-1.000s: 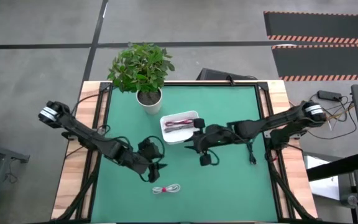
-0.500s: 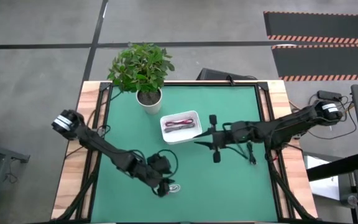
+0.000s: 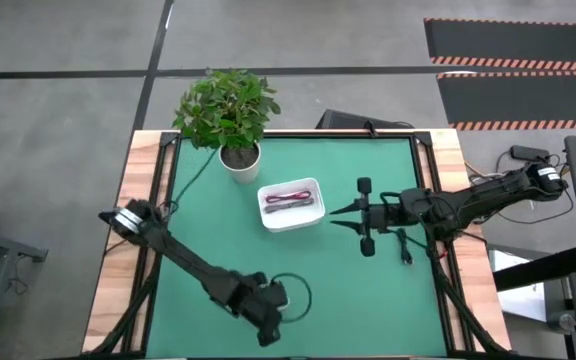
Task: Pick and place USB-C Cables
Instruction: Put the white charger cable into the white bin
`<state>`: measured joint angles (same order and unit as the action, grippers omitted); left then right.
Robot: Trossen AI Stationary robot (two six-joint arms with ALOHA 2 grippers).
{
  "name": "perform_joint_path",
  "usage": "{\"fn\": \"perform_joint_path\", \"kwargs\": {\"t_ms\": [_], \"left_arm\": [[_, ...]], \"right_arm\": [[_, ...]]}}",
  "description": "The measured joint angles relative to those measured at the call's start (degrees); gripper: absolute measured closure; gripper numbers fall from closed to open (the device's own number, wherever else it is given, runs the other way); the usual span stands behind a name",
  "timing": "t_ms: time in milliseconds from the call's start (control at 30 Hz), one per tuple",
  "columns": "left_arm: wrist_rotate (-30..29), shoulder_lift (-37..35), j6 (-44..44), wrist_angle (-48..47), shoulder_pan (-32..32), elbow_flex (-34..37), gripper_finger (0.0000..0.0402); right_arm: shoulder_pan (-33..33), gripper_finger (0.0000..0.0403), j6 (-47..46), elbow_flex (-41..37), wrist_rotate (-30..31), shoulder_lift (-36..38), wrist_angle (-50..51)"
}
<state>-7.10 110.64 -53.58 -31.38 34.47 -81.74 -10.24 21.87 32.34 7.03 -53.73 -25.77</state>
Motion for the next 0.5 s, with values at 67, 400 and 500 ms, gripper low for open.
{"fn": "perform_joint_path", "kwargs": {"t_ms": [67, 400, 500], "left_arm": [[0.09, 1.25, -1.88, -3.32, 1.01, -0.55, 0.0212], [-4.28, 1.41, -6.02, -8.34, 2.83, 2.28, 0.0212], [-5.61, 1.51, -3.72, -8.71, 2.83, 2.83, 0.0212]], "right_arm": [[0.00, 0.0326, -0.05, -0.53, 0.00, 1.36, -0.49], [-0.02, 0.0326, -0.74, -1.34, -2.93, 4.09, -0.17], [0.00, 0.0327, -0.56, -1.34, -2.99, 4.02, -0.23]]}}
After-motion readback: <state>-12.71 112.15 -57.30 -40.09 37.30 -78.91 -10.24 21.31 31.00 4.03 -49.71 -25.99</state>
